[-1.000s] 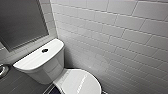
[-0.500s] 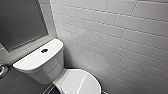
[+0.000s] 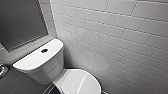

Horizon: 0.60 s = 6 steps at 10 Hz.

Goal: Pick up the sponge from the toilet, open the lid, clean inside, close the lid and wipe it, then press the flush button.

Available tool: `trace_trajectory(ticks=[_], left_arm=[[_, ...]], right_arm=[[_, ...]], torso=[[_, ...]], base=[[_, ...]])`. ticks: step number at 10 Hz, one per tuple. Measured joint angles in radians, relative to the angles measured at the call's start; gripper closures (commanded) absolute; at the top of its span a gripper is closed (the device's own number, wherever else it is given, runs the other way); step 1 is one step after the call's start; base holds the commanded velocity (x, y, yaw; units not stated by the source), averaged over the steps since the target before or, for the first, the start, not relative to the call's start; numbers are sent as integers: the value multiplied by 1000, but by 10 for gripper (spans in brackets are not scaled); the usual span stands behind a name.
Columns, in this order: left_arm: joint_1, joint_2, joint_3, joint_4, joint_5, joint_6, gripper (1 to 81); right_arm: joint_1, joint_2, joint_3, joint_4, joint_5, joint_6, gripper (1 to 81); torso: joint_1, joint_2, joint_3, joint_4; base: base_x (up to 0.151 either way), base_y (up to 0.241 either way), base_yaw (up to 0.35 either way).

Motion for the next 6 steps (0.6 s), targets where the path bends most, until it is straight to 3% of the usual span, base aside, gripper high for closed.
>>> trace_trajectory(ticks=[3,6], left_arm=[[-46,20,-7,-66,-5,0,10],[-67,50,-17,-145,-40,0,10]], right_arm=[[-1,86,-115,-14,2,0,811],[-11,111,-130,-27,5,0,811]], torso=[[0,0,0,0],[0,0,0,0]], base=[[0,0,0],[0,0,0]])
